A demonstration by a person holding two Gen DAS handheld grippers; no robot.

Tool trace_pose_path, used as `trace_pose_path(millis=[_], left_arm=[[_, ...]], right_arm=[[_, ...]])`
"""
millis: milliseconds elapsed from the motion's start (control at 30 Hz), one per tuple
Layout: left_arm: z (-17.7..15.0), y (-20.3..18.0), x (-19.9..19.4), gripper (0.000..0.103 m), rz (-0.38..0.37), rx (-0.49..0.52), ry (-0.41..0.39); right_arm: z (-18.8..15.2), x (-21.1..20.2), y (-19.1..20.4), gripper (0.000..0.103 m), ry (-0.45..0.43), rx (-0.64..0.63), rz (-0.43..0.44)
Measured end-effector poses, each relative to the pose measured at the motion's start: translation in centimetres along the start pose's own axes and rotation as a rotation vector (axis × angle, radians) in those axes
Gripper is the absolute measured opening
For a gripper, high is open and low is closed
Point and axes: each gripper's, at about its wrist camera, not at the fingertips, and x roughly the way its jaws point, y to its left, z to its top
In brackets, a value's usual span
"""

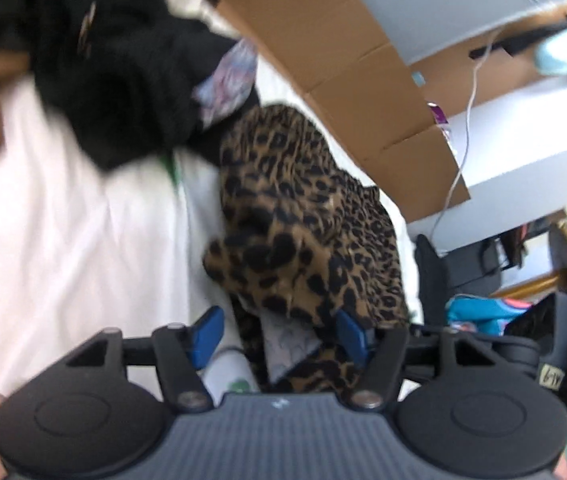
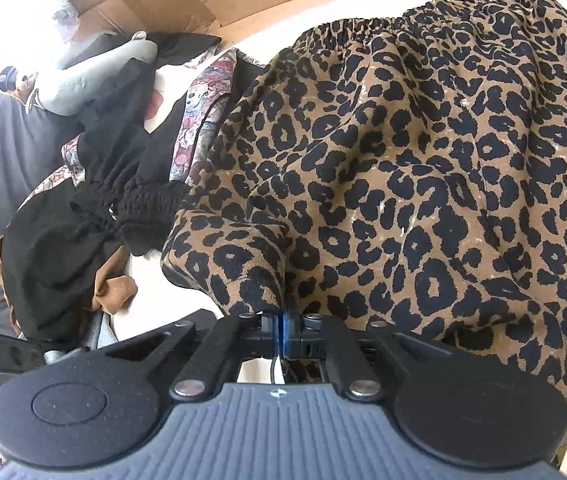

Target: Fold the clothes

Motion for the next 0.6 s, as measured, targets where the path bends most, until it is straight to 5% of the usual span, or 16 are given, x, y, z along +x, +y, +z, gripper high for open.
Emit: trace_pose_path(millis=[333, 500, 600], left_arm=[[0.7, 1.7, 1.6, 0.061, -0.15, -0.136, -0.052], [0.3, 1.6, -0.2, 0.032, -0.157, -0.137, -0.145], [0.2, 1.5, -1.1, 0.023, -0.149, -0.126, -0.192]], right_arm=[[-0.1, 0.0, -0.3, 0.001, -0.001, 0.025, 0.004], [-0.3, 0.2, -0.1, 0.002, 0.001, 0.017, 0.009], [-0.4, 0.3, 0.2, 0.002, 0.004, 0.013, 0.016]])
